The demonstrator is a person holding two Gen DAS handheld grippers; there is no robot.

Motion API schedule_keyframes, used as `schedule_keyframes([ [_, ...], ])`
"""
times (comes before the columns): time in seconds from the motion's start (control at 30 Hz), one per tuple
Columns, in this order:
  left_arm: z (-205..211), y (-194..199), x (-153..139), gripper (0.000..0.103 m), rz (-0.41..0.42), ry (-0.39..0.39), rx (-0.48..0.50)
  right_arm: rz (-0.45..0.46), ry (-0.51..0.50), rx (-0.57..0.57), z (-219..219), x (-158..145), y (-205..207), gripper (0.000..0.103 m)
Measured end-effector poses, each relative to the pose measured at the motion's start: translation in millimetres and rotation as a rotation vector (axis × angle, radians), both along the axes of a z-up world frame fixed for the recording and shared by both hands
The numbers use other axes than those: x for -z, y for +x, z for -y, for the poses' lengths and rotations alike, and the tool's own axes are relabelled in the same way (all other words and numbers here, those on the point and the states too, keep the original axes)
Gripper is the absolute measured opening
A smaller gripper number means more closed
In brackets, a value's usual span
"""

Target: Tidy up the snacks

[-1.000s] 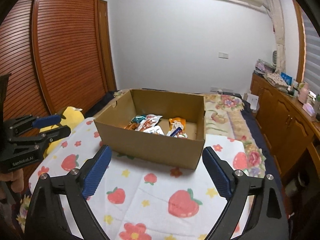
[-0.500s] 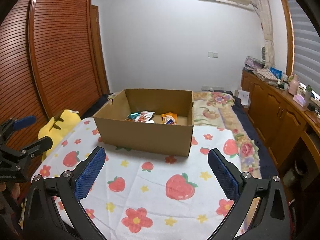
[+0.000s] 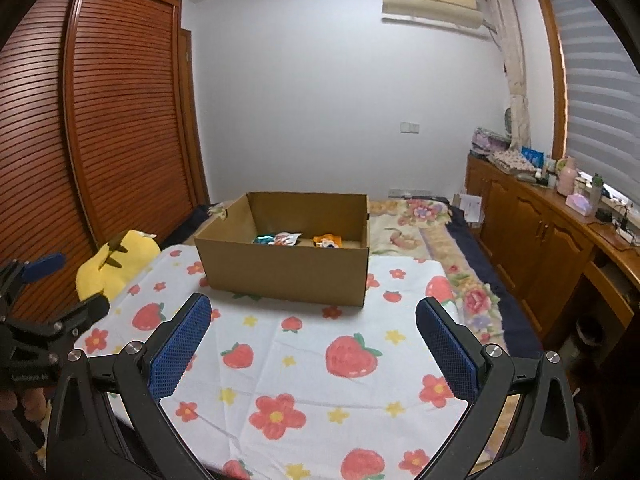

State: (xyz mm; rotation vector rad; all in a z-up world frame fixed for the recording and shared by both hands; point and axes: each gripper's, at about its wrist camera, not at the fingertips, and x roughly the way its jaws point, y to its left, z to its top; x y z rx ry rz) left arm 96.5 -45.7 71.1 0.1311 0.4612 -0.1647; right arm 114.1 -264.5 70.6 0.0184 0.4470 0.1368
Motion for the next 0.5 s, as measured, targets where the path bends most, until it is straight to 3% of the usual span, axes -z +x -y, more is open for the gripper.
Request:
schedule_keyframes([
  [0.17, -12.0, -25.1, 4.4, 0.103, 0.002, -0.068, -0.028, 0.005, 0.026, 0.013, 2.1, 5.4, -19.1, 0.103],
  [0.5, -25.9, -57.3, 16.4, 0.103, 0.036, -0.027, -0.105, 0.039, 0.007, 0.045, -4.1, 16.7, -56.7, 0.103],
])
